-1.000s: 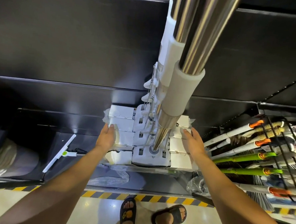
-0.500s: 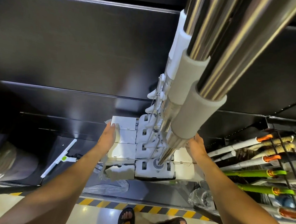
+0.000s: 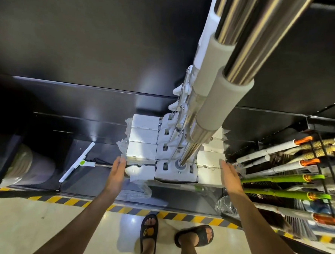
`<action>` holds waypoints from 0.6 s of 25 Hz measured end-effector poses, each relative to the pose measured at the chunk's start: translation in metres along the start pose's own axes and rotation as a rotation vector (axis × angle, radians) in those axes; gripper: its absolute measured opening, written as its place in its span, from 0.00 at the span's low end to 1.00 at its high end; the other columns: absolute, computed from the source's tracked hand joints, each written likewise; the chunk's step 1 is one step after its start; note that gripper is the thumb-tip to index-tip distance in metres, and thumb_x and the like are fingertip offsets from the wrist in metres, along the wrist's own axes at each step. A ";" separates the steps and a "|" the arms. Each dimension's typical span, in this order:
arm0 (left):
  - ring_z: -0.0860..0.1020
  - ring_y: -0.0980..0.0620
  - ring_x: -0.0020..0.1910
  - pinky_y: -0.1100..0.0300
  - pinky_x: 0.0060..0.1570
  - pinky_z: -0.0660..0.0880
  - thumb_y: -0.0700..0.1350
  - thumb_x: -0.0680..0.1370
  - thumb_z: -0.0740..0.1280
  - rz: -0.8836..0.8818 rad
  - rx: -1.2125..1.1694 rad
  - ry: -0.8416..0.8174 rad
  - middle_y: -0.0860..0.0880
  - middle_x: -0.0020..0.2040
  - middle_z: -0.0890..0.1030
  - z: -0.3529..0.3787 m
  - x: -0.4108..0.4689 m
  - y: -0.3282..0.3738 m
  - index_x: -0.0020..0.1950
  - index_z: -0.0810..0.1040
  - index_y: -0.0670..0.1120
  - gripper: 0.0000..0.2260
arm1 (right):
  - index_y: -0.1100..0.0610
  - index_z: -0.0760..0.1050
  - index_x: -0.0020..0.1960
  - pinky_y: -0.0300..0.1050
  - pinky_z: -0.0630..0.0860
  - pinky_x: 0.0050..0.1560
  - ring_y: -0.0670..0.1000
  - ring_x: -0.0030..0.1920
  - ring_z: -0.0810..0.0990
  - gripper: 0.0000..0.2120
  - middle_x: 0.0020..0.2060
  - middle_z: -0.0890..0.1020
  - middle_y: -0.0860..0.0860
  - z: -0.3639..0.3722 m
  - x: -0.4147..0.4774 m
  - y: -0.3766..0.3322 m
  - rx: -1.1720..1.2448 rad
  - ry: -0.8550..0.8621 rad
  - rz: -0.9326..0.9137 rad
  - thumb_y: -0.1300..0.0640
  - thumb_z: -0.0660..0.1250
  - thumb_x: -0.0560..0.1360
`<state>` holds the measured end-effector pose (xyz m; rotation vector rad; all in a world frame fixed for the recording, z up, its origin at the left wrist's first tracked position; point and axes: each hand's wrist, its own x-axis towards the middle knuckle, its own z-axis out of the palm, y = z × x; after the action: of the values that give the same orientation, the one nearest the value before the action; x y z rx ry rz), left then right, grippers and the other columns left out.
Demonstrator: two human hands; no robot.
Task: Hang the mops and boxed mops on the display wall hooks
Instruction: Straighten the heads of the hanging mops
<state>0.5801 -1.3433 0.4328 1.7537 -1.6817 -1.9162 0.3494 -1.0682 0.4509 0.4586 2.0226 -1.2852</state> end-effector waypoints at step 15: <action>0.81 0.46 0.59 0.53 0.51 0.84 0.53 0.82 0.70 0.180 0.037 -0.134 0.46 0.67 0.79 -0.011 0.022 -0.004 0.76 0.68 0.51 0.24 | 0.51 0.73 0.69 0.49 0.86 0.43 0.52 0.50 0.88 0.22 0.55 0.87 0.53 0.018 0.004 0.037 0.271 -0.099 -0.057 0.54 0.75 0.78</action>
<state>0.5821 -1.3628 0.4182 1.4567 -1.8586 -1.9728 0.3762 -1.0681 0.4193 0.4538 1.7985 -1.5953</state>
